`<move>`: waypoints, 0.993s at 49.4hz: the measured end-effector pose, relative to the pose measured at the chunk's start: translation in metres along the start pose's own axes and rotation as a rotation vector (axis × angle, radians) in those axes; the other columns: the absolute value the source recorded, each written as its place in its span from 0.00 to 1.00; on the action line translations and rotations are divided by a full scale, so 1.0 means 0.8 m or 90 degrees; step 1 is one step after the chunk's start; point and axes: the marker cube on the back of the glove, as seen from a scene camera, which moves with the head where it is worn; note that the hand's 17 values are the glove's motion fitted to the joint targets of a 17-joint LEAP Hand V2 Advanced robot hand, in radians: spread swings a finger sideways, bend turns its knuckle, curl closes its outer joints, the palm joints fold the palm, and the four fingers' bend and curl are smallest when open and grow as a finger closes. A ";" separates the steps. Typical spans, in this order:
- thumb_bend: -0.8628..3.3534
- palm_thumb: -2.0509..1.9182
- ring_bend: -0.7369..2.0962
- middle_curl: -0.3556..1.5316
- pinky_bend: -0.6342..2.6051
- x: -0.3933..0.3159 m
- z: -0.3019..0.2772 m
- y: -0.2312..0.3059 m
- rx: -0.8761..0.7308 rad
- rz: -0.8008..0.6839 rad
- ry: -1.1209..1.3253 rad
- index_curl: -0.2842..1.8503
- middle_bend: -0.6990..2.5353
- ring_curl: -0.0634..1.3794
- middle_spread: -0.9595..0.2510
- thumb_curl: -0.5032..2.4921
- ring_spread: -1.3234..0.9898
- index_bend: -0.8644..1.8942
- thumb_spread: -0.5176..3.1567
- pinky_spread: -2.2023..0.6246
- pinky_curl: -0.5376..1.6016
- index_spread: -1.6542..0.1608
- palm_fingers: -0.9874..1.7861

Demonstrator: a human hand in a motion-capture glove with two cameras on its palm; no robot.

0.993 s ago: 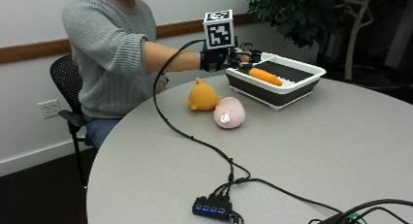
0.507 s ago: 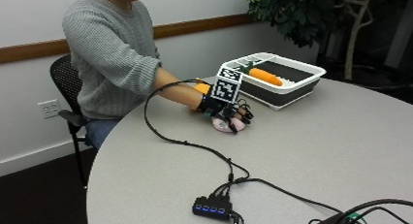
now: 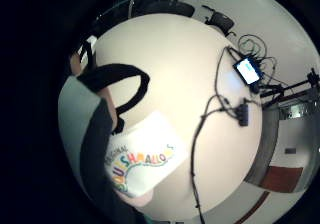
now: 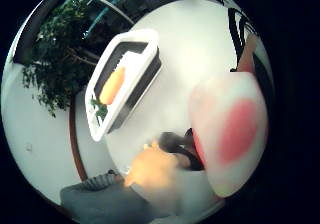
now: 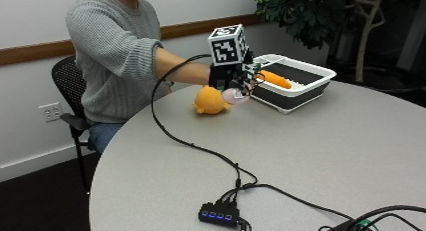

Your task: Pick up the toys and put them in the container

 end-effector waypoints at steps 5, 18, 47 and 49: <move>0.24 0.64 0.59 0.53 0.49 -0.015 -0.019 -0.013 0.006 -0.013 -0.001 0.46 0.47 0.46 0.60 0.38 0.35 0.49 0.39 0.65 0.49 0.68 0.72; 0.23 0.64 0.61 0.59 0.52 -0.223 -0.033 -0.087 0.011 -0.116 -0.099 0.53 0.49 0.51 0.61 0.42 0.33 0.51 0.35 0.64 0.50 0.68 0.68; 0.19 0.50 0.30 0.44 0.47 -0.293 -0.031 -0.110 -0.122 -0.150 -0.023 0.39 0.25 0.33 0.69 0.33 0.51 0.34 0.44 0.77 0.45 0.72 0.21; 0.19 0.50 0.30 0.43 0.46 -0.299 -0.033 -0.104 -0.124 -0.169 -0.071 0.38 0.25 0.31 0.69 0.32 0.52 0.35 0.44 0.78 0.44 0.72 0.22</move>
